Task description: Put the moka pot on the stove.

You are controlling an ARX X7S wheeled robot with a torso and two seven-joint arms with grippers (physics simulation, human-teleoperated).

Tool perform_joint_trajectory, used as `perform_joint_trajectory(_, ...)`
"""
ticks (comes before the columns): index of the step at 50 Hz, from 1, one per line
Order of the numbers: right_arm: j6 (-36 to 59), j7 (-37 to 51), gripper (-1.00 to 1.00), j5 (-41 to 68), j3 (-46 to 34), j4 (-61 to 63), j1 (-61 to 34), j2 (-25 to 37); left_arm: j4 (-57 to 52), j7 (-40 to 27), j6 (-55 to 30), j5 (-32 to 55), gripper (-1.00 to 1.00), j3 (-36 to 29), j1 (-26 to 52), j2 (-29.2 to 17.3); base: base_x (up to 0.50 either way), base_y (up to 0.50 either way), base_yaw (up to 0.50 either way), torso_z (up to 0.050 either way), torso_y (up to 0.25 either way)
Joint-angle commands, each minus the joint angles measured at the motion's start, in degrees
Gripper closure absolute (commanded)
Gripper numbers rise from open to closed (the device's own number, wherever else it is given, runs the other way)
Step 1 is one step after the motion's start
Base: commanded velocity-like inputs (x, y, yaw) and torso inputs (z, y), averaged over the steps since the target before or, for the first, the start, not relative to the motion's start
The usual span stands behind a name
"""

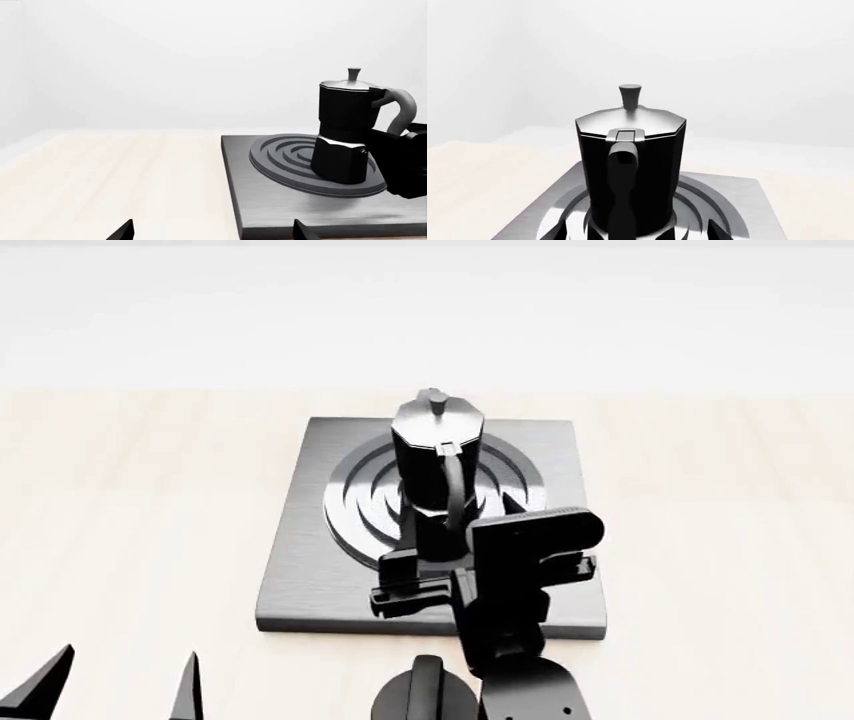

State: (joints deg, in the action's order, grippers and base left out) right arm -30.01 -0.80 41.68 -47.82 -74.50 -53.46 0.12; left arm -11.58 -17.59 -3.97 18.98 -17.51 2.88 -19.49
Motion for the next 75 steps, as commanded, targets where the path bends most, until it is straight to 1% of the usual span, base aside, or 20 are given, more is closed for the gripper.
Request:
perform_joint_trajectory(1,-0.05,3.58,-1.00,-3.74,0.06,9.34,3.48,3.94,-1.13,0.16,-0.05,0.11,-1.00,0.01,-0.20,-0.20,0.00,0.00,0.00,0.000,0.000)
perform_joint_trajectory(3,3.76,7.68,-1.00,-4.10,-1.22,20.08,6.21,7.95,-1.11,0.15,-0.21,0.13,-1.00,-0.10,-0.02,-0.16,0.00,0.00,0.00,0.000,0.000)
perform_joint_trajectory(5,5.94,11.54,-1.00,-5.15,-2.30,27.96,8.23,11.04,-1.19,0.13,-0.23,0.08,-1.00,-0.26,-0.08,-0.14,0.00,0.00,0.00,0.000,0.000)
perform_joint_trajectory(15,10.57,19.75,-1.00,-7.72,-4.95,48.98,13.53,19.15,-1.25,-0.07,-0.06,0.10,-1.00,-0.37,-0.14,-0.22,0.00,0.00,0.00,0.000,0.000)
perform_joint_trajectory(33,13.31,27.14,-1.00,-10.53,-4.77,62.07,15.49,25.16,-1.41,-0.32,-0.15,0.35,-1.00,-0.68,-0.15,-0.34,0.00,0.00,0.00,0.000,0.000)
perform_joint_trajectory(46,15.31,30.92,-1.00,-12.43,-4.88,70.27,16.40,28.45,-1.64,-0.45,-0.19,0.55,-1.00,-0.84,-0.05,-0.50,0.00,0.00,0.00,0.000,0.000)
perform_joint_trajectory(68,16.72,36.78,-1.00,-17.72,-5.40,82.13,19.28,32.78,-1.88,-0.66,0.11,0.83,-1.00,-1.04,-0.24,-0.77,0.00,0.00,0.00,0.000,0.000)
perform_joint_trajectory(75,18.57,38.31,-1.00,-19.86,-6.01,86.01,19.49,33.82,-1.89,-0.76,0.14,0.92,-1.00,-1.12,-0.20,-0.79,0.00,0.00,0.00,0.000,0.000)
